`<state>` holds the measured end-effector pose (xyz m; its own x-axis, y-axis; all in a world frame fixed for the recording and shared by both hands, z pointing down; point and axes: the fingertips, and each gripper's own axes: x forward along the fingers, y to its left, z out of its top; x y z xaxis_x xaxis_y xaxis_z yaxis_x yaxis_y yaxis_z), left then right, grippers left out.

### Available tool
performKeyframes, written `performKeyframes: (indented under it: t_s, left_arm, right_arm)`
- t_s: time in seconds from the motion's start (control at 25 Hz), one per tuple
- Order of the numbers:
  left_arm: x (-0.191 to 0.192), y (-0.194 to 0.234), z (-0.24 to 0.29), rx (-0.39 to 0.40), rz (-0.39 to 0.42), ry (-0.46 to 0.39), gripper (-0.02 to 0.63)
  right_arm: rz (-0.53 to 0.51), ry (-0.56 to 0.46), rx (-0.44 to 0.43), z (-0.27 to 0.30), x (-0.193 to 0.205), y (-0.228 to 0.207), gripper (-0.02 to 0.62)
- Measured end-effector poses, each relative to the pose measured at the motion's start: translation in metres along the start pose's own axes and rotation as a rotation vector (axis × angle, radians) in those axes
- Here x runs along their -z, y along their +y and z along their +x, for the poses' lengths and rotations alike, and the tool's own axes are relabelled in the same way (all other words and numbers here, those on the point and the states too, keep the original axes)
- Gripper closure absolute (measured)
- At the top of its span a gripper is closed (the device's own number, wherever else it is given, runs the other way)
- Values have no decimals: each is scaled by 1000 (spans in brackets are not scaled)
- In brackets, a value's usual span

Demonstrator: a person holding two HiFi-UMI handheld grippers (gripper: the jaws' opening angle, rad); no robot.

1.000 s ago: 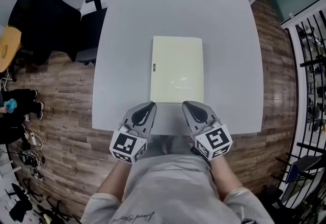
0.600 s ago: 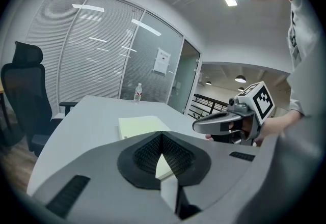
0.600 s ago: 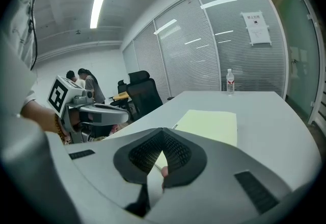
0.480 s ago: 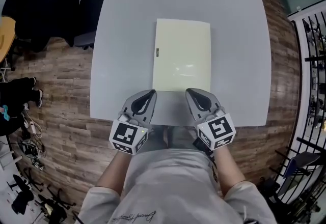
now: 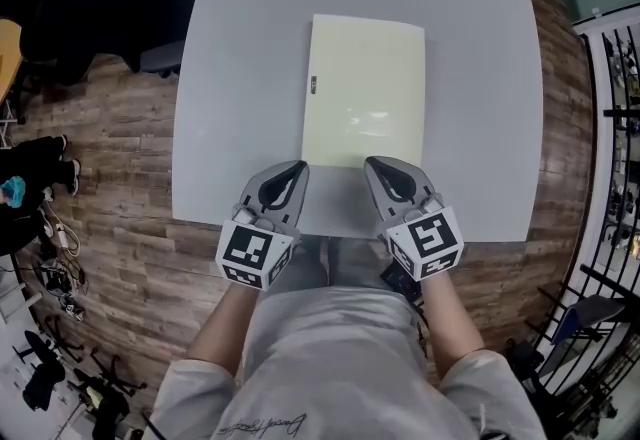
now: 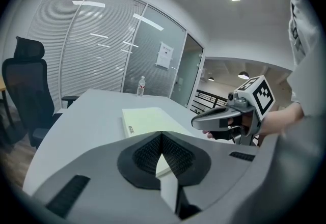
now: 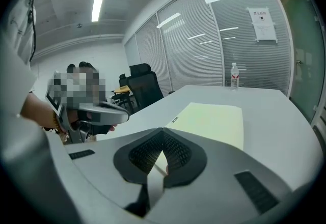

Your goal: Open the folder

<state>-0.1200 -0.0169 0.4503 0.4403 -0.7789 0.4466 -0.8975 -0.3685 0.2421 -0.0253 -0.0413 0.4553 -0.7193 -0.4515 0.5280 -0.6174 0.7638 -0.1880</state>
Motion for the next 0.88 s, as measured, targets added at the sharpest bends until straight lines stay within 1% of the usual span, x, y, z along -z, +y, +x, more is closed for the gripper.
performKeyframes:
  t_s: [0.16,0.4,0.68,0.76,0.88]
  left_arm:
    - [8,1,3,1,-8,11,597]
    - [17,6,4,-6,-22,24,597]
    - [28,9,2,-11,-42,44,598]
    - [31,10,2,-13,-47,49,597]
    - [37,14,2,-13,-55,59,598]
  right_arm:
    - [-37,23,5,6,6,-1,575]
    - [-97,88,-3,19,17,4,571]
    - [-183,163,-4,35,40,9,463]
    - [-231,190,4,39,46,9,441]
    - [-331,235,20,47,58,10,415]
